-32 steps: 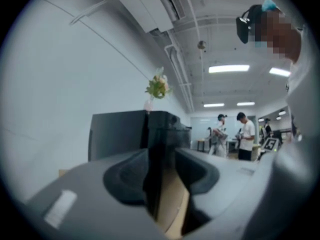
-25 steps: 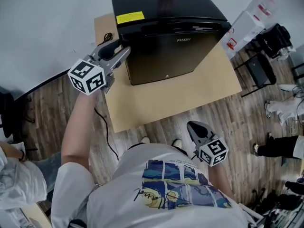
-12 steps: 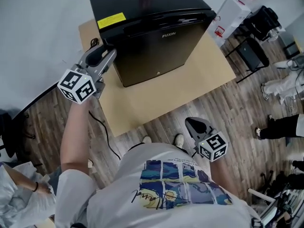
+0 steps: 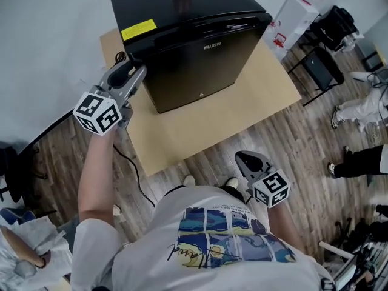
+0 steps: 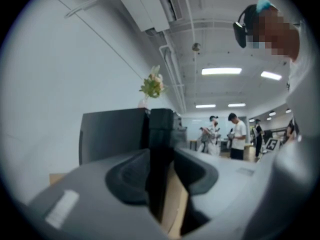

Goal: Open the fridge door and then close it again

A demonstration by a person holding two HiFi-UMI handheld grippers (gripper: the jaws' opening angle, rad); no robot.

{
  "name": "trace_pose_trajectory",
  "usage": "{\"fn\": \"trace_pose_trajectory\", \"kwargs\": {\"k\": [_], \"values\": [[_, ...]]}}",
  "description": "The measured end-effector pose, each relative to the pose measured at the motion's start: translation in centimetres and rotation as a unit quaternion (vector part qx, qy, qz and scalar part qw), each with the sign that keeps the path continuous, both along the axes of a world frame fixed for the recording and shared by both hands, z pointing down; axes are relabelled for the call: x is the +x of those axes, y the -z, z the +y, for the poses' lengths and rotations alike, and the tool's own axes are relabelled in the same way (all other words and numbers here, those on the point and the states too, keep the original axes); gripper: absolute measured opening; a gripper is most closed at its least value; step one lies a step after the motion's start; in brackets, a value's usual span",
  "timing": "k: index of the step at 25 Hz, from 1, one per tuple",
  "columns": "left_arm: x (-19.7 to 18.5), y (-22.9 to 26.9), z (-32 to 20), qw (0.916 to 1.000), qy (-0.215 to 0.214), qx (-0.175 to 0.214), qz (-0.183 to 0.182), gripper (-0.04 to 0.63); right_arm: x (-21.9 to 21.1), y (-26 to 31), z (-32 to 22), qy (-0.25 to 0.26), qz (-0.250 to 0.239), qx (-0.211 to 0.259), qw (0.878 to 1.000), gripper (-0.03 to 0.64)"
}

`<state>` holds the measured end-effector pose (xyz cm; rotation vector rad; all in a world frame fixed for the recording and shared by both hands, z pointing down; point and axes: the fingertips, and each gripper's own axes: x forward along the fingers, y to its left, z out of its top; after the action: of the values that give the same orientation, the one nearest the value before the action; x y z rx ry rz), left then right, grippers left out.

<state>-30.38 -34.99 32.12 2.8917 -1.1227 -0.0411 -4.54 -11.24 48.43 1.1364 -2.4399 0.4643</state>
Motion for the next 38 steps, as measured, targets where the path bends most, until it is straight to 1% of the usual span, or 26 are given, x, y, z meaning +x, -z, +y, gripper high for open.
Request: {"fn": "trace_pose_trajectory", "kwargs": {"k": [4, 9, 16, 22, 24, 27, 31, 38], "values": [[0.2, -0.1, 0.0, 0.9999, 0.008, -0.007, -0.001, 0.159, 0.7, 0.4, 0.2, 0.008, 0.007, 0.005, 1.0, 0.02], [-0.1, -0.3, -0.1, 0.9997, 0.02, -0.011, -0.005, 0.16, 2.2, 1.0, -0.1, 0.004, 0.003, 0.014, 1.0, 0.02], [-0.2, -0.3, -0.1, 0.999, 0.042, -0.013, -0.006, 0.164, 4.5, 0.8, 1.8, 0.01, 0.002, 0.005, 1.0, 0.02], [-0.3, -0.3, -0.2, 0.9973, 0.071, -0.019, -0.004, 0.169, 6.2, 1.1, 2.2, 0.02, -0.001, 0.003, 1.0, 0.02], [-0.3, -0.3, -0.1, 0.997, 0.075, -0.022, -0.002, 0.169, 6.6, 1.1, 2.3, 0.023, -0.001, 0.003, 1.0, 0.02], [0.2, -0.3, 1.3, 0.9974, 0.069, -0.015, -0.007, 0.163, 7.6, 1.2, 2.4, 0.029, 0.0, 0.003, 1.0, 0.02], [1.4, -0.2, 3.2, 0.9972, 0.073, -0.012, -0.012, 0.158, 8.9, 1.3, 2.2, 0.034, 0.0, 0.005, 0.999, 0.02], [2.2, -0.4, 5.7, 0.9952, 0.095, -0.015, -0.018, 0.156, 8.4, 1.4, 2.1, 0.064, -0.01, 0.012, 0.998, 0.02]]}}
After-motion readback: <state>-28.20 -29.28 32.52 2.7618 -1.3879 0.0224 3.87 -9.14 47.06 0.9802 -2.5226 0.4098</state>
